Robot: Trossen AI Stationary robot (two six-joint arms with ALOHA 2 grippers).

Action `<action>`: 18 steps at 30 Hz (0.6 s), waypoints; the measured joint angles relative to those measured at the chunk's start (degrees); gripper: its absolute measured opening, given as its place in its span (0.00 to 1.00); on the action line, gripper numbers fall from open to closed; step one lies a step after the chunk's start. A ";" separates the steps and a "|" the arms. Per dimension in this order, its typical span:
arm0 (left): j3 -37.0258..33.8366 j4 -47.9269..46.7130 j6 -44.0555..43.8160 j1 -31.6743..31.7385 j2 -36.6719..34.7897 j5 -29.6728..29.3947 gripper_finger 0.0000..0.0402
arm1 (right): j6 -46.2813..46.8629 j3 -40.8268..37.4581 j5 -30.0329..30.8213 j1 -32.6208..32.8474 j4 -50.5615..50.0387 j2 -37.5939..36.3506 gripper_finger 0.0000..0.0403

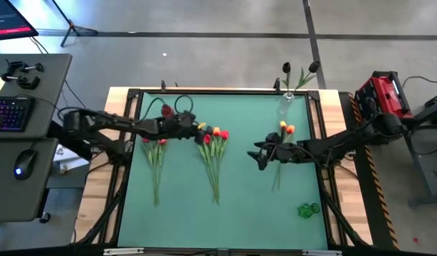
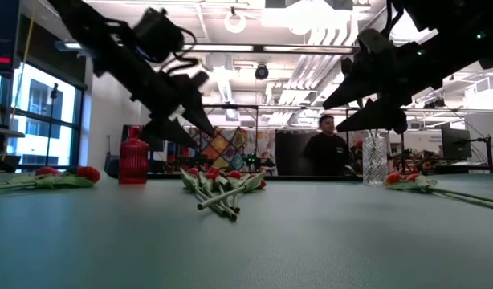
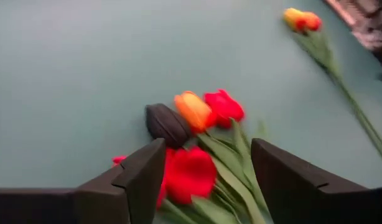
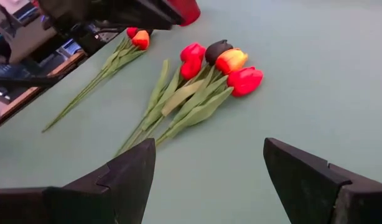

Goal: Sort flowers into vase by color
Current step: Put the black tulip into the transparent vase

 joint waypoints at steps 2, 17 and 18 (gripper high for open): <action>1.54 0.27 -1.43 0.69 2.45 0.19 0.57 | -0.10 0.00 0.00 0.80 -0.66 0.00 0.71; 15.85 -15.24 -1.72 0.23 18.21 3.09 0.56 | -0.06 -0.04 3.08 2.49 -7.89 0.00 0.71; 16.18 -15.94 -1.94 0.06 18.54 3.27 0.54 | -0.06 -0.04 3.38 2.49 -8.39 0.00 0.71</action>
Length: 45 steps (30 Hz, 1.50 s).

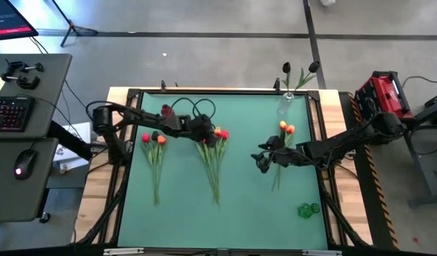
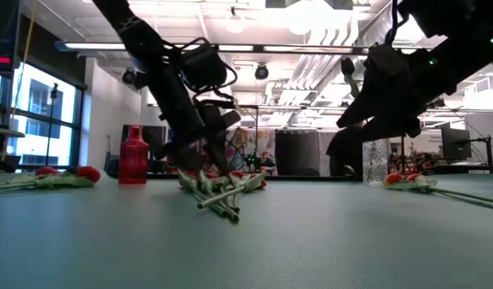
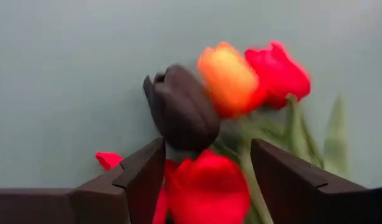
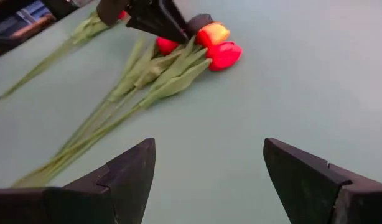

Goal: Sort flowers into vase by color
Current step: Put the black tulip into the transparent vase

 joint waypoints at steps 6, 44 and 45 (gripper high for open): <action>1.08 -3.27 -0.88 0.07 0.10 0.53 0.43 | -0.10 0.00 1.61 0.00 -1.67 0.00 0.71; 2.58 6.17 -4.07 1.29 5.85 6.23 0.18 | -0.62 0.00 1.36 0.17 -7.21 -0.04 0.71; 2.58 6.12 -3.21 1.31 5.87 6.02 0.14 | -0.61 0.00 1.50 0.17 -7.21 -0.04 0.71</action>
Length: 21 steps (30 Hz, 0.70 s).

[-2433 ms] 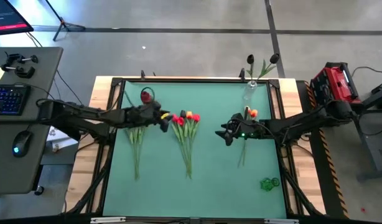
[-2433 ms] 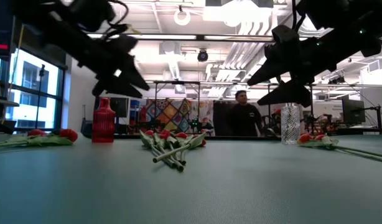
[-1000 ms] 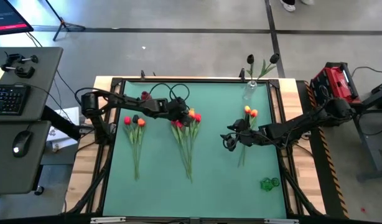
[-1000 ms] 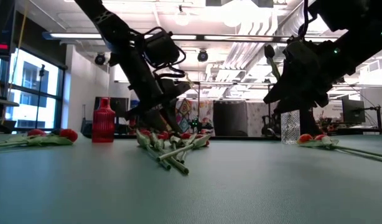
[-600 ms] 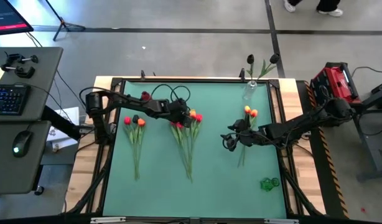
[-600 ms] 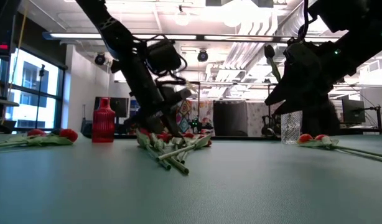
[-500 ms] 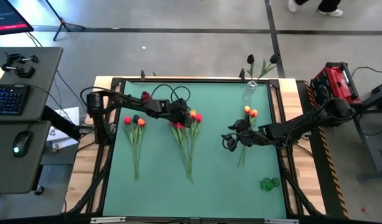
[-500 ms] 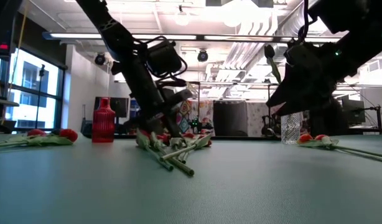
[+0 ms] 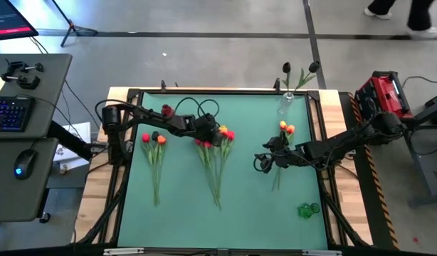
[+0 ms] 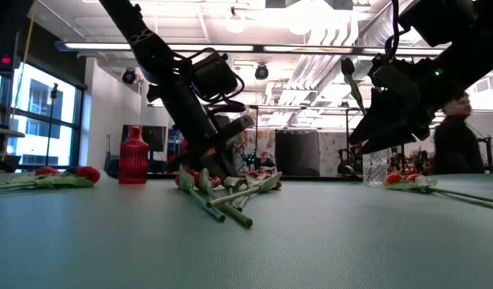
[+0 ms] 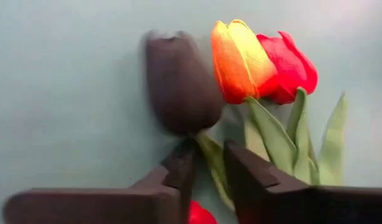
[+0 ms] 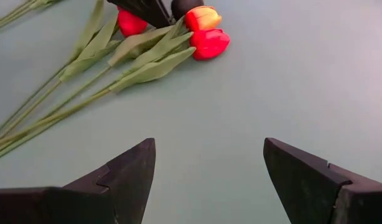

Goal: Sort flowers into vase by color
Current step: Put the black tulip into the transparent vase

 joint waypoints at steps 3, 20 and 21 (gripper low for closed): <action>0.00 0.49 2.88 0.00 0.14 -1.08 0.03 | 0.24 0.00 0.26 0.00 0.00 0.00 0.71; -0.04 12.08 10.29 -1.14 -9.20 -5.04 0.00 | 1.09 0.00 2.22 2.18 -0.89 -0.07 0.71; -0.04 13.95 11.29 -1.46 -10.18 -5.97 0.00 | 1.09 0.00 2.85 2.62 -0.88 -0.17 0.71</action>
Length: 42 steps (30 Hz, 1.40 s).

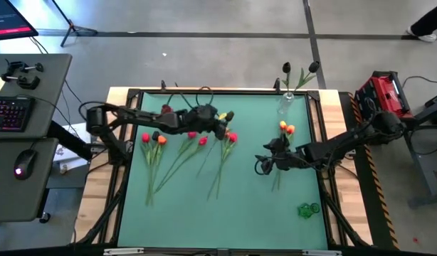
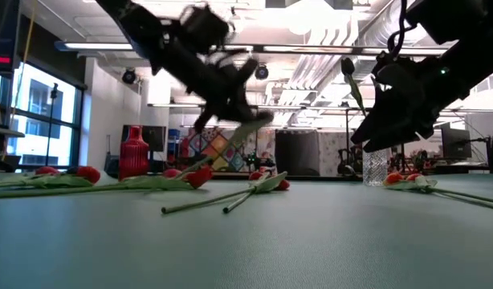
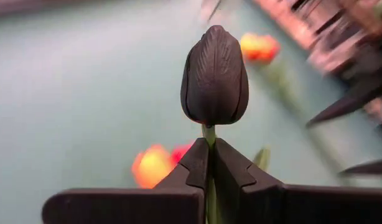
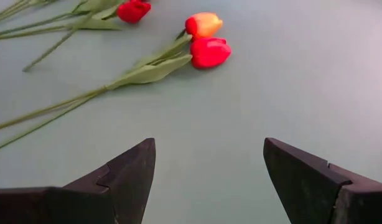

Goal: Sort flowers into vase by color
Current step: Put the black tulip into the transparent vase

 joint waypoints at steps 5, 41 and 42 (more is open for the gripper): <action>0.01 13.17 7.61 -1.43 -4.17 -4.92 0.00 | 0.02 0.00 5.44 3.30 -0.72 -3.05 0.71; 36.68 63.31 39.63 1.86 28.79 9.92 0.00 | 41.18 0.04 -0.81 17.05 -40.63 -20.75 0.71; 38.81 63.01 39.60 2.07 30.14 10.40 0.00 | 41.52 0.04 -0.77 17.05 -40.27 -20.13 0.71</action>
